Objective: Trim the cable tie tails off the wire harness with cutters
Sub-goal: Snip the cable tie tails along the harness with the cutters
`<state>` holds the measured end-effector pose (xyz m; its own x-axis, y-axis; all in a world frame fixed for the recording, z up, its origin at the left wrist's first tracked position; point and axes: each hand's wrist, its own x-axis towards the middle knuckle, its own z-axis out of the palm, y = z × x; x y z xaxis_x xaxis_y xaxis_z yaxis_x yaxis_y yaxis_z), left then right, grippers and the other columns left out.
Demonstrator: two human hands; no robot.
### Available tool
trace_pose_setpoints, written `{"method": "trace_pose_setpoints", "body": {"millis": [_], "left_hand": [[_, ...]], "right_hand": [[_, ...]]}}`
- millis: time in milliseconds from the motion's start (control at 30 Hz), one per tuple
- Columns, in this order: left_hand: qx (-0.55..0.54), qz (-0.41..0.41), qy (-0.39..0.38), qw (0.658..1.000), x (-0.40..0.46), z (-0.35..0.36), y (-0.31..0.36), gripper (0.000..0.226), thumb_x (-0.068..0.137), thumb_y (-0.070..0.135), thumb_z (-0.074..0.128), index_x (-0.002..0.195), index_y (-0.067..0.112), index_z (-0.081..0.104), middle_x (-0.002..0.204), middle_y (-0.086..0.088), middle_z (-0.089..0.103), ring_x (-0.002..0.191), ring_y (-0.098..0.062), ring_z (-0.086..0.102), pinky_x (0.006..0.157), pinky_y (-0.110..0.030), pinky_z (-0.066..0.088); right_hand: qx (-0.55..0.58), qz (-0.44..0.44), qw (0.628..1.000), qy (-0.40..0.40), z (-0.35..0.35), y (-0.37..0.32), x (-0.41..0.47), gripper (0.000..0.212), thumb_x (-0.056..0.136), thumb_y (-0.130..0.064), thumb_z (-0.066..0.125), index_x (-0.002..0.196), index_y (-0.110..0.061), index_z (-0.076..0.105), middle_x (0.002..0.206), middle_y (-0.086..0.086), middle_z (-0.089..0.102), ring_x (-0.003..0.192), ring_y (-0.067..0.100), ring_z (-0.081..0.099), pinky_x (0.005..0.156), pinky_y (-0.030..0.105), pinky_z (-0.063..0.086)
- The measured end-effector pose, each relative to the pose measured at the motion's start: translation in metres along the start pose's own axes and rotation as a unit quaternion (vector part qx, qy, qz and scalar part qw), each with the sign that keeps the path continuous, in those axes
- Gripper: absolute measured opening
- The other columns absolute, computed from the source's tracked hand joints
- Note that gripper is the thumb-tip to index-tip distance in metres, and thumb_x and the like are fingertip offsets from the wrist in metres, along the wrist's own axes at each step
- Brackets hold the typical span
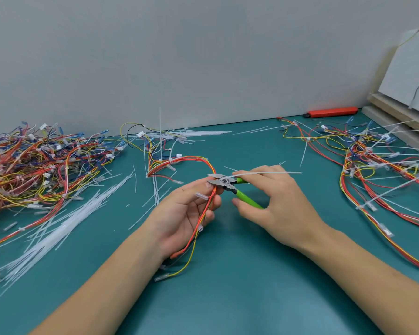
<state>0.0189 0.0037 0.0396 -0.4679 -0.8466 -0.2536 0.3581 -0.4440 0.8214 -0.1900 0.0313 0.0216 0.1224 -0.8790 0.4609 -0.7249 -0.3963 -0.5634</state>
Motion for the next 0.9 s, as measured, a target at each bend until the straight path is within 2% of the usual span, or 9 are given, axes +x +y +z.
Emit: {"method": "trace_pose_setpoints", "body": {"millis": [233,333,400,467,567,667,767,900], "left_hand": [[0.003,-0.016,0.018,1.000,-0.0009,0.0024,0.0018,0.023,0.075,0.021,0.072,0.096,0.017,0.082,0.091,-0.002,0.075,0.065,-0.008,0.069,0.046,-0.015,0.049],[0.002,-0.018,0.021,1.000,0.0001,0.0028,0.0027,0.022,0.074,0.020,0.072,0.093,0.017,0.083,0.088,-0.001,0.074,0.065,-0.008,0.068,0.045,-0.015,0.049],[0.000,-0.018,0.019,1.000,0.0003,0.0025,0.0029,0.021,0.075,0.020,0.071,0.092,0.017,0.083,0.086,0.000,0.074,0.065,-0.007,0.068,0.045,-0.014,0.048],[-0.002,-0.017,0.016,1.000,0.0000,0.0019,0.0025,0.022,0.075,0.020,0.071,0.093,0.016,0.083,0.087,0.000,0.074,0.066,-0.007,0.068,0.046,-0.014,0.048],[-0.007,-0.015,0.014,1.000,-0.0004,0.0015,0.0017,0.022,0.076,0.020,0.071,0.094,0.015,0.082,0.089,-0.001,0.074,0.067,-0.008,0.068,0.045,-0.015,0.048],[-0.003,-0.013,0.014,1.000,-0.0001,0.0020,0.0014,0.021,0.077,0.019,0.071,0.094,0.015,0.082,0.089,-0.001,0.074,0.066,-0.008,0.068,0.045,-0.015,0.048],[0.004,-0.012,0.017,1.000,-0.0001,0.0022,0.0012,0.019,0.079,0.019,0.069,0.093,0.016,0.082,0.089,-0.001,0.074,0.066,-0.007,0.069,0.046,-0.015,0.049],[0.016,-0.008,0.016,1.000,0.0001,0.0019,0.0013,0.019,0.079,0.019,0.068,0.091,0.016,0.083,0.088,-0.001,0.075,0.066,-0.008,0.069,0.046,-0.015,0.049]], "right_hand": [[-0.004,-0.004,1.000,-0.003,-0.0003,0.0014,-0.0008,0.044,0.085,-0.044,0.070,0.127,-0.034,0.070,0.117,-0.016,0.065,0.119,0.012,0.050,0.104,0.046,0.043],[0.000,-0.006,1.000,-0.010,-0.0007,0.0039,-0.0001,0.030,0.088,-0.040,0.073,0.118,-0.035,0.072,0.096,-0.015,0.065,0.100,0.015,0.053,0.091,0.041,0.048],[-0.006,0.002,1.000,-0.016,-0.0011,0.0036,0.0008,0.021,0.089,-0.046,0.069,0.106,-0.033,0.071,0.081,-0.013,0.058,0.086,0.014,0.051,0.078,0.041,0.048],[-0.008,0.006,1.000,-0.011,-0.0020,0.0029,0.0023,0.024,0.087,-0.051,0.064,0.101,-0.033,0.068,0.078,-0.009,0.052,0.080,0.013,0.049,0.071,0.038,0.046],[0.001,0.008,1.000,-0.005,-0.0038,0.0028,0.0023,0.024,0.088,-0.051,0.066,0.105,-0.034,0.068,0.079,-0.008,0.049,0.078,0.012,0.048,0.068,0.035,0.044],[-0.003,0.004,1.000,-0.009,-0.0008,0.0022,-0.0013,0.021,0.090,-0.044,0.072,0.108,-0.034,0.069,0.082,-0.012,0.052,0.082,0.009,0.050,0.076,0.037,0.047],[0.002,0.016,1.000,-0.007,0.0027,-0.0012,-0.0031,0.042,0.086,-0.049,0.068,0.124,-0.030,0.069,0.103,-0.018,0.061,0.104,0.006,0.055,0.098,0.041,0.046],[0.001,0.024,1.000,-0.015,0.0003,-0.0046,-0.0025,0.054,0.083,-0.058,0.058,0.128,-0.031,0.068,0.112,-0.017,0.064,0.113,0.006,0.054,0.105,0.043,0.044]]}}
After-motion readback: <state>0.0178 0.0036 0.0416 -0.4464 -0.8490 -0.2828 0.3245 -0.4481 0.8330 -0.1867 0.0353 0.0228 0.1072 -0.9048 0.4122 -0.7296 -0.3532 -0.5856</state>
